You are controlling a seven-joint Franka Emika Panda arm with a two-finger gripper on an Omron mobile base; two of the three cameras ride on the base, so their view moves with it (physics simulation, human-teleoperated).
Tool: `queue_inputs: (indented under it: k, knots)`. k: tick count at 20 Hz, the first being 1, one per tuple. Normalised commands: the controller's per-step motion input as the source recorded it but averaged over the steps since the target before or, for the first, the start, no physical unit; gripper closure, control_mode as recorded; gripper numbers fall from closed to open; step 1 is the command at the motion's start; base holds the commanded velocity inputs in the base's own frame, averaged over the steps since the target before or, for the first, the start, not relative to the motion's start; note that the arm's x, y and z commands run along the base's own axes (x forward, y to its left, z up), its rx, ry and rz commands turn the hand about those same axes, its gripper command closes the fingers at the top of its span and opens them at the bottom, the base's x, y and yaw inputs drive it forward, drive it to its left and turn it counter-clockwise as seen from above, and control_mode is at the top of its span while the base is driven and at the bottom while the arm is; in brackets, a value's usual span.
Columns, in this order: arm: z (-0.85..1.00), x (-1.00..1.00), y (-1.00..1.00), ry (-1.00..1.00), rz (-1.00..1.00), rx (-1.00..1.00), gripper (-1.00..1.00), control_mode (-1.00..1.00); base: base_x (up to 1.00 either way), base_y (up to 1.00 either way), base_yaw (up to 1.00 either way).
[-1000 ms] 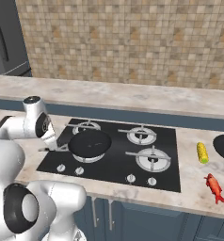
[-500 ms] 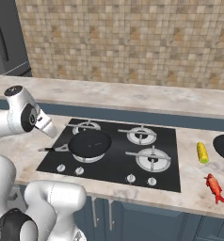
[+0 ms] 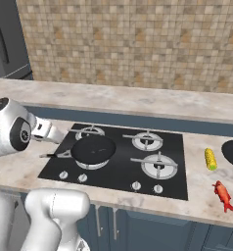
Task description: Place both pans onto different burners. Then place the corn and the fish on different pans.
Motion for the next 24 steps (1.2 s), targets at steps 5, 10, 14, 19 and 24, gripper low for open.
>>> queue_inputs:
  k: [5,10,14,19,24]
  knots:
    - [0.00,-0.38,-0.67,-0.06,0.16,-0.03,-1.00,-1.00,0.00,0.00,0.00]
    - [0.00,-0.11,-0.79,-0.01,0.10,0.01,-1.00,-1.00,0.00,0.00,0.00]
    - [0.00,-0.01,-0.81,0.00,0.09,0.03,-1.00,-1.00,0.00,0.00,0.00]
    - [0.00,-0.01,-0.80,0.00,0.00,0.00,-1.00,-1.00,0.00,0.00,0.00]
    - [-0.06,-0.11,-0.77,0.00,-0.04,-0.01,-1.00,-1.00,0.00,0.00,0.00]
